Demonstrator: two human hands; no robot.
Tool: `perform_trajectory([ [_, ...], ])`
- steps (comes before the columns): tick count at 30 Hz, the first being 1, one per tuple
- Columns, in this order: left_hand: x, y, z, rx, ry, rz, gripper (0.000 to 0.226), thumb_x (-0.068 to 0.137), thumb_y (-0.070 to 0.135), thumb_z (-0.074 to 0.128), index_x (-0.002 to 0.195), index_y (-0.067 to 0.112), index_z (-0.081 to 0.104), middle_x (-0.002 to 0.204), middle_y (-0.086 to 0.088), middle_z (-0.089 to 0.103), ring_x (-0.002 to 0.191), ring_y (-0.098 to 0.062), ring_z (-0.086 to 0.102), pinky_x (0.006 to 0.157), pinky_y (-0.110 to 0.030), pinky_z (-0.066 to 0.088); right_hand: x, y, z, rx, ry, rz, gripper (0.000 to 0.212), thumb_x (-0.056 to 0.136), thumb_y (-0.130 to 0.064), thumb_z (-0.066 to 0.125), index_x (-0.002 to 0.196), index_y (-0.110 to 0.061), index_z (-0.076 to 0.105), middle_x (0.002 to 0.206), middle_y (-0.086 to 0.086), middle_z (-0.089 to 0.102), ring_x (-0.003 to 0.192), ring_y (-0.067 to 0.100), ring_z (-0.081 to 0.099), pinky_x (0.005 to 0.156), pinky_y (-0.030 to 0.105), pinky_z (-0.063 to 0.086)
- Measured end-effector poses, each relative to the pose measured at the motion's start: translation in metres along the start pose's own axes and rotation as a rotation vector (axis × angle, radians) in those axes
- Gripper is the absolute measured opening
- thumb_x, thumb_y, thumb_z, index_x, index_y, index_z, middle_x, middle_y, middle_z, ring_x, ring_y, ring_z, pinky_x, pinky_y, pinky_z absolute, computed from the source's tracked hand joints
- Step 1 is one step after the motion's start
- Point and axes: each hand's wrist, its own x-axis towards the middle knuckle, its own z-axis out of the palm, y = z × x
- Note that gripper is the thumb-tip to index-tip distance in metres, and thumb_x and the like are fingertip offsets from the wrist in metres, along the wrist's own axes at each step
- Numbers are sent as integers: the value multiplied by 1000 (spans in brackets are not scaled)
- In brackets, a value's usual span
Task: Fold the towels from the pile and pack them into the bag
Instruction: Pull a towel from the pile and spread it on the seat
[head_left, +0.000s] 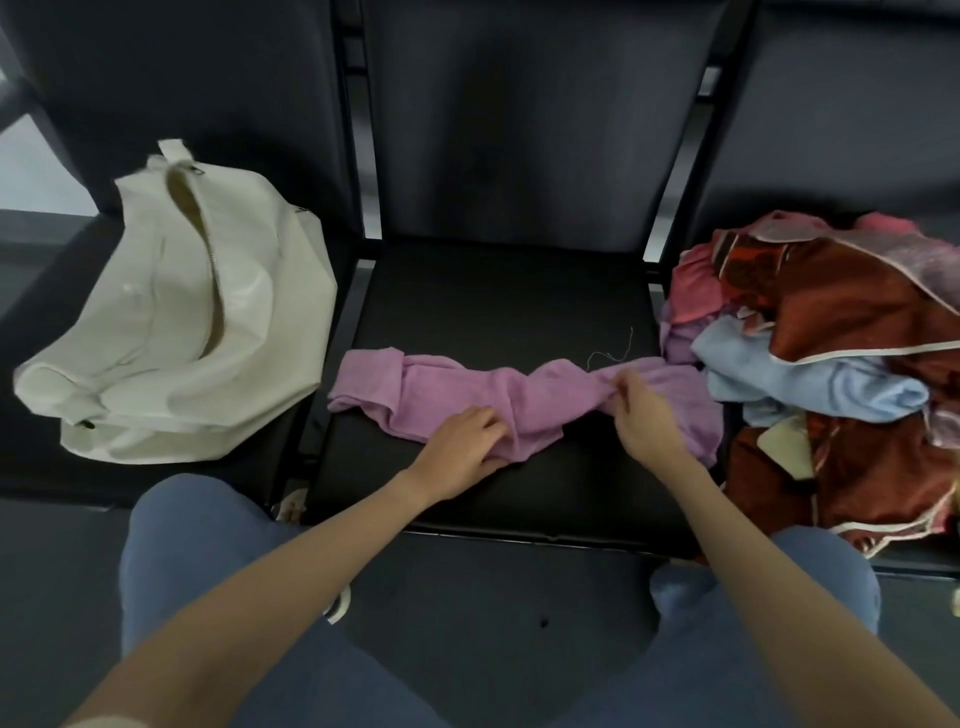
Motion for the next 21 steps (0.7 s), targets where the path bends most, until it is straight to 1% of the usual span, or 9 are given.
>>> perform_trajectory([
  [1, 2, -1, 2, -10, 20, 0, 25, 87, 29, 68, 108, 16, 66, 111, -2, 63, 98, -15, 59, 85, -28, 49, 1, 5, -11, -41, 94, -43, 20, 96, -6, 46, 111, 3, 56, 105, 23, 59, 104, 39, 56, 90, 45, 42],
  [2, 3, -1, 1, -20, 24, -12, 21, 89, 25, 66, 107, 15, 68, 110, -3, 64, 97, -17, 60, 85, -27, 47, 4, 7, -10, -40, 149, -234, 15, 98, -7, 44, 106, -1, 55, 95, 17, 59, 96, 36, 58, 82, 41, 44],
  [4, 4, 0, -2, -64, 22, -39, 17, 91, 21, 64, 104, 13, 70, 106, -4, 67, 96, -18, 61, 86, -28, 46, 2, -11, -17, 80, -62, -506, 15, 100, -11, 40, 103, -11, 54, 88, 6, 59, 87, 25, 61, 78, 38, 47],
  [5, 5, 0, -5, -113, 14, -62, 15, 90, 21, 64, 102, 14, 71, 103, -3, 69, 95, -17, 61, 86, -28, 47, 8, -10, -26, 51, -87, -563, 15, 100, -12, 39, 101, -13, 55, 88, 4, 59, 86, 23, 61, 80, 39, 48],
  [8, 1, 1, -26, -304, -135, -151, 7, 83, 26, 73, 81, 28, 67, 85, 14, 66, 81, -2, 60, 75, -18, 44, 35, -28, -26, -72, 25, -620, 17, 99, -10, 41, 102, -8, 57, 92, 11, 61, 91, 29, 60, 87, 45, 47],
  [12, -18, 0, -47, -403, -347, -168, 18, 80, 27, 76, 70, 36, 63, 70, 19, 64, 67, 2, 61, 65, -12, 44, 38, -32, -14, -127, 9, -626, 18, 98, -17, 47, 110, -12, 59, 109, 14, 53, 104, 31, 50, 92, 41, 36],
  [16, -34, -6, -47, -374, -348, -187, 5, 84, 26, 73, 82, 21, 73, 77, 16, 68, 72, 1, 62, 65, -9, 43, 11, -19, 5, -172, -24, -579, 21, 93, -12, 51, 113, -8, 58, 114, 17, 51, 107, 34, 51, 88, 38, 40],
  [18, -40, -8, -42, -377, -337, -220, 8, 86, 24, 71, 89, 18, 74, 84, 12, 70, 77, 0, 63, 70, -9, 45, -6, -8, 13, -99, -71, -385, 20, 93, -14, 49, 108, -5, 58, 105, 16, 56, 102, 35, 56, 83, 37, 43],
  [21, -46, -7, -35, -410, -297, -273, 7, 88, 23, 68, 89, 19, 74, 84, 13, 70, 76, 1, 63, 71, -10, 45, -24, 12, 29, -15, -138, -96, 32, 93, -20, 51, 117, 2, 54, 117, 20, 58, 108, 37, 56, 88, 41, 45],
])
